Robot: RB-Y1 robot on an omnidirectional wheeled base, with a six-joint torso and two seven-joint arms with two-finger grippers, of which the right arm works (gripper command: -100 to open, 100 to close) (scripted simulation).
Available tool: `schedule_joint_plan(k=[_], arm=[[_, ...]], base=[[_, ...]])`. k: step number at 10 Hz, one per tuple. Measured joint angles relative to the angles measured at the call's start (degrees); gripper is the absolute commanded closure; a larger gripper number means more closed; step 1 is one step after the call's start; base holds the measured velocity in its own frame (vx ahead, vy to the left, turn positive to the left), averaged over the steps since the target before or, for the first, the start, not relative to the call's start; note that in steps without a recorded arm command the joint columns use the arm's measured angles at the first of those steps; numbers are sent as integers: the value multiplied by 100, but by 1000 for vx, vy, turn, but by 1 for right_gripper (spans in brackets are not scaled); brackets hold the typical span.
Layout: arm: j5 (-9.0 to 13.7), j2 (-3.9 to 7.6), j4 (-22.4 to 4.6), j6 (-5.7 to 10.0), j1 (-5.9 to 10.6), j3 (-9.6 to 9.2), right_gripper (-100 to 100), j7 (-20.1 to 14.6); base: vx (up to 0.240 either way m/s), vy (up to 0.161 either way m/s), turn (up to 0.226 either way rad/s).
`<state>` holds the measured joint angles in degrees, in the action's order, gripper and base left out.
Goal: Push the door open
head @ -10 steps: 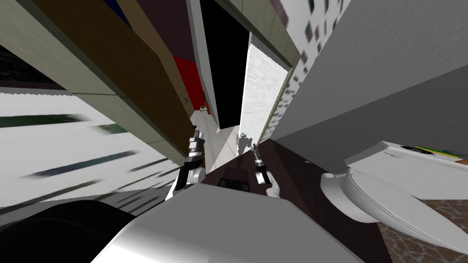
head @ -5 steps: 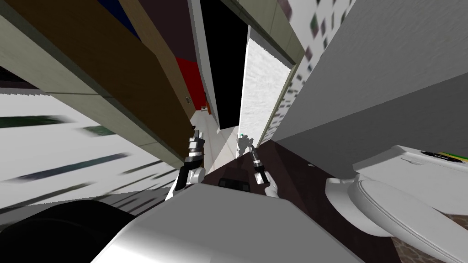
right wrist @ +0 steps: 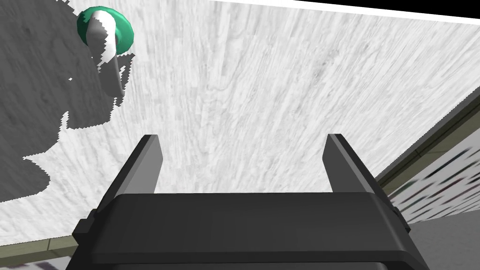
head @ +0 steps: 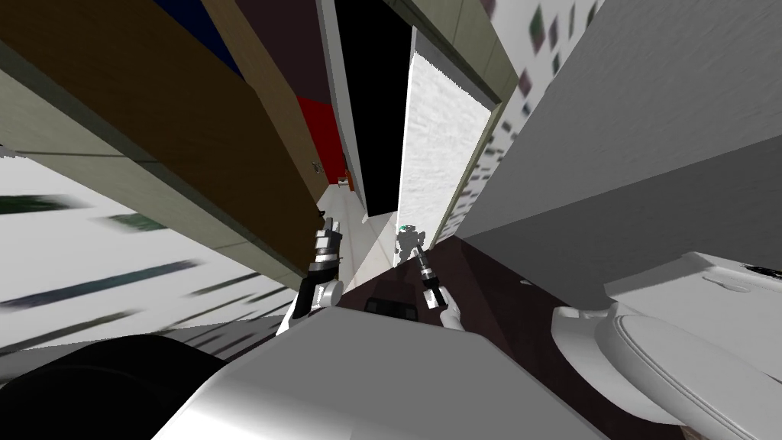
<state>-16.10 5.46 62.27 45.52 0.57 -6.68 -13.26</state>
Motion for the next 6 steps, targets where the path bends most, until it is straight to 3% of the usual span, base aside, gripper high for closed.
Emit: schedule_joint_plan(k=[6], arm=[[-135,-12,-687,93,255,-75,-100,-170]], base=[[84,-66,39]])
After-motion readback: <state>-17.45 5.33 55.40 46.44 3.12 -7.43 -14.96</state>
